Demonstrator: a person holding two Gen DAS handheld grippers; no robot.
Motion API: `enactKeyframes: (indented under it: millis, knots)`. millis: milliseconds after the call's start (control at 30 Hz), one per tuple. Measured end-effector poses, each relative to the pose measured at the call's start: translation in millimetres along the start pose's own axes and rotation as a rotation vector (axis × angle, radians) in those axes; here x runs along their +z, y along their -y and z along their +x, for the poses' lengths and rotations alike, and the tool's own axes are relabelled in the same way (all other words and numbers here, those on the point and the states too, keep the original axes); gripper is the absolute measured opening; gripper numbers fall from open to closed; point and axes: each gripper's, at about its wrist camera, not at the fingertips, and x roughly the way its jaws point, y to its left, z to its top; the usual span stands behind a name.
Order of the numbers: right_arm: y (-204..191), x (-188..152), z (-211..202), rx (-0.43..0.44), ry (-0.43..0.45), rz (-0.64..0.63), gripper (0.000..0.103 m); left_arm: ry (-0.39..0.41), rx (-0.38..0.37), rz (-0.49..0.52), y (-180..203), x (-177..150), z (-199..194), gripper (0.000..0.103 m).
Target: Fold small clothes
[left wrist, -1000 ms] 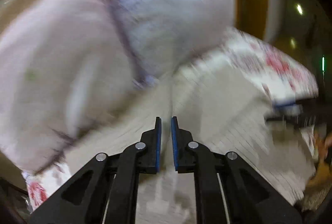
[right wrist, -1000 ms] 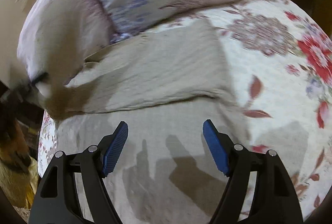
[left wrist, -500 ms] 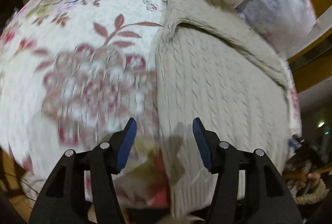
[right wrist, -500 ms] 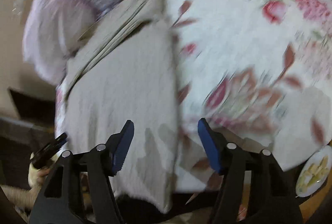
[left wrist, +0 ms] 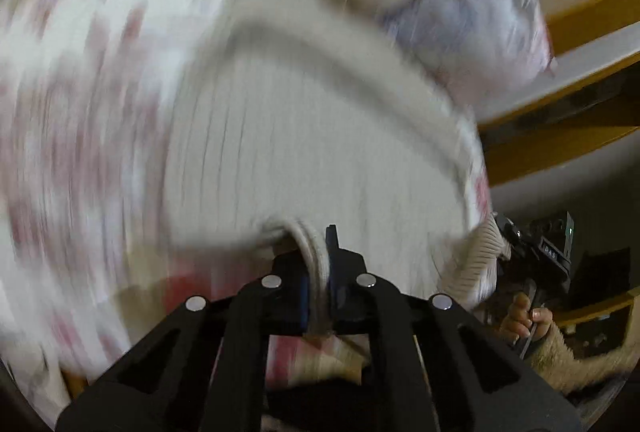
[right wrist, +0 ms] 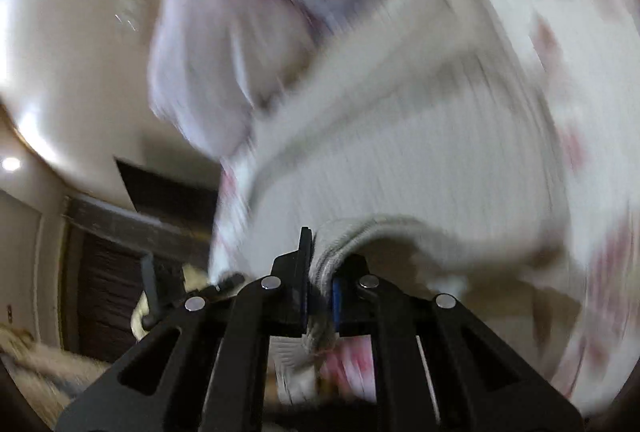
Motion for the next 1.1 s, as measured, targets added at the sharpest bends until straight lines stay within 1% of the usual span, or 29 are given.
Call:
enactKeyframes:
  millis: [33, 67, 100, 133, 167, 200, 233, 267, 300, 333, 367, 400, 433, 467, 500, 533, 600, 633, 667, 700, 733, 767, 800, 833, 900, 967, 1000, 1100]
  knots:
    - [-7, 28, 1, 0.017, 0.065, -0.017, 0.008, 0.054, 0.001, 0.012, 5, 27, 1, 0.006]
    - [-10, 47, 3, 0.027, 0.111, -0.025, 0.008, 0.121, 0.012, 0.025, 10, 56, 1, 0.006]
    - [-12, 67, 4, 0.027, 0.158, -0.031, 0.009, 0.175, 0.027, 0.038, 14, 78, 2, 0.007]
    - [-13, 94, 9, -0.005, 0.216, -0.040, 0.011, 0.233, 0.065, 0.060, 18, 105, 6, 0.010]
    - [-11, 114, 18, -0.047, 0.246, -0.035, 0.017, 0.263, 0.097, 0.074, 21, 123, 10, 0.016]
    - [-3, 137, 30, -0.106, 0.250, -0.012, 0.047, 0.278, 0.148, 0.079, 22, 145, 20, 0.024]
    - [6, 146, 33, -0.171, 0.237, 0.020, 0.085, 0.273, 0.180, 0.070, 21, 153, 24, 0.048]
    - [11, 149, 35, -0.214, 0.232, 0.052, 0.090, 0.263, 0.224, 0.059, 19, 159, 28, 0.069]
    - [17, 147, 35, -0.230, 0.234, 0.093, 0.090, 0.248, 0.252, 0.054, 16, 163, 30, 0.075]
    - [23, 139, 33, -0.183, 0.235, 0.122, 0.091, 0.222, 0.241, 0.056, 7, 157, 31, 0.077]
    - [27, 131, 29, -0.171, 0.230, 0.120, 0.091, 0.203, 0.230, 0.061, 2, 152, 34, 0.078]
    - [29, 124, 27, -0.188, 0.227, 0.109, 0.092, 0.178, 0.233, 0.065, -4, 147, 38, 0.078]
    - [35, 116, 26, -0.220, 0.218, 0.096, 0.092, 0.135, 0.248, 0.063, -12, 143, 47, 0.078]
    - [40, 112, 31, -0.236, 0.208, 0.106, 0.092, 0.101, 0.247, 0.048, -20, 139, 54, 0.076]
    - [48, 109, 28, -0.236, 0.197, 0.133, 0.092, 0.071, 0.238, 0.024, -27, 137, 60, 0.076]
    - [60, 103, 25, -0.217, 0.186, 0.186, 0.092, 0.043, 0.219, -0.015, -35, 135, 70, 0.076]
    - [60, 102, 28, -0.197, 0.195, 0.217, 0.092, 0.017, 0.190, -0.054, -42, 131, 82, 0.072]
    - [62, 100, 24, -0.187, 0.201, 0.216, 0.092, 0.018, 0.183, -0.071, -45, 129, 89, 0.068]
    - [62, 98, 20, -0.185, 0.200, 0.211, 0.092, 0.049, 0.179, -0.063, -44, 129, 90, 0.059]
    - [63, 97, 17, -0.185, 0.195, 0.203, 0.092, 0.038, 0.166, -0.076, -46, 129, 93, 0.048]
    - [63, 95, 13, -0.185, 0.187, 0.192, 0.092, 0.063, 0.176, -0.106, -47, 129, 93, 0.030]
    - [63, 95, 10, -0.186, 0.178, 0.181, 0.092, 0.045, 0.131, -0.155, -51, 132, 96, 0.021]
    - [63, 97, 7, -0.188, 0.171, 0.171, 0.092, 0.053, 0.114, -0.196, -52, 133, 94, 0.019]
    - [59, 98, 10, -0.192, 0.169, 0.164, 0.092, 0.075, 0.094, -0.206, -45, 134, 89, 0.017]
    - [63, 97, -2, -0.203, 0.178, 0.152, 0.092, 0.103, 0.028, -0.165, -18, 133, 79, 0.014]
    - [62, 102, -7, -0.215, 0.193, 0.154, 0.092, 0.109, -0.057, -0.074, 35, 133, 78, 0.013]
    - [64, 104, -12, -0.224, 0.201, 0.155, 0.092, 0.099, -0.124, -0.025, 70, 133, 85, 0.013]
    - [72, 112, -30, -0.243, 0.234, 0.157, 0.092, 0.049, -0.273, 0.033, 142, 129, 120, 0.013]
